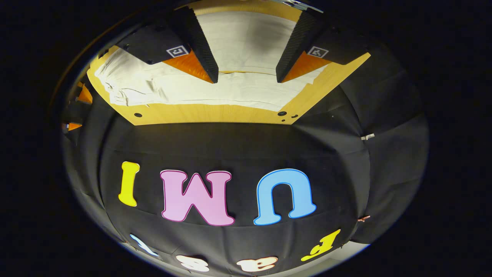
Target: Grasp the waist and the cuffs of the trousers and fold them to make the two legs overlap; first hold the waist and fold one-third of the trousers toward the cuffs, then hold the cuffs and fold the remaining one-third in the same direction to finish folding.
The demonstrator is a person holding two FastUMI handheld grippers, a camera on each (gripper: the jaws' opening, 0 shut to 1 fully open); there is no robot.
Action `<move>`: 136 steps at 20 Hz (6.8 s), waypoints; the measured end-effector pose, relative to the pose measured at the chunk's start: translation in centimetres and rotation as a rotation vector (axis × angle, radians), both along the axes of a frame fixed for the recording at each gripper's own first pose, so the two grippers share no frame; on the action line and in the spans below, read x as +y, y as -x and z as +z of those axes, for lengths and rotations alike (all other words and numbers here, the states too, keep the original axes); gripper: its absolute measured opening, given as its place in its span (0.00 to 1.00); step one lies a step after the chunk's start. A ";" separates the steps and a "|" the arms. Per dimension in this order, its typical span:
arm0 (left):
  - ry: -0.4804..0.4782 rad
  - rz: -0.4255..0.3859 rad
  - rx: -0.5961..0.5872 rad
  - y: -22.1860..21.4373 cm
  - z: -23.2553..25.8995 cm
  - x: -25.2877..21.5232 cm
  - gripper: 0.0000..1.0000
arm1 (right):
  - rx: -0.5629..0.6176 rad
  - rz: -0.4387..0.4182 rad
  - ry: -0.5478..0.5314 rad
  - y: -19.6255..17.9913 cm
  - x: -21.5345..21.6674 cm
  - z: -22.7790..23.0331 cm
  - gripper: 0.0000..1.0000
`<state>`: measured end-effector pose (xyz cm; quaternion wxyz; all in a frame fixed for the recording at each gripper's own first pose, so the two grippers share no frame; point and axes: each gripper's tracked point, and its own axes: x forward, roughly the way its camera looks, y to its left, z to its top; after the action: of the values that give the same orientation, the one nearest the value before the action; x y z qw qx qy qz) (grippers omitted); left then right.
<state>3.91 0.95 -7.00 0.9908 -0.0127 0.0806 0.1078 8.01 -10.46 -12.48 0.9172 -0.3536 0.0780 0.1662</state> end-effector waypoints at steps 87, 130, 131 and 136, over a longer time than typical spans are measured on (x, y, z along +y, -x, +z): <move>-0.996 -0.854 0.913 1.5 -24.5 27.4 0.19 | 0.635 0.154 0.836 -0.9 -8.5 -21.1 0.05; -0.180 0.015 0.352 -32.3 -7.0 27.6 0.06 | 0.557 -0.492 -0.475 -27.7 -3.3 -9.4 0.10; -0.148 0.033 0.351 -32.7 -7.6 27.4 0.07 | 0.577 -0.501 -0.475 -27.6 -3.4 -10.2 0.13; -0.017 0.055 0.297 -33.0 -8.3 25.3 0.57 | 0.563 -0.511 -0.464 -28.2 -4.0 -10.7 0.62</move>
<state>36.86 26.24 -15.26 0.9648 0.0095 0.2248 0.1361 36.22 -14.43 -23.17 0.9270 -0.0491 0.3701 0.0371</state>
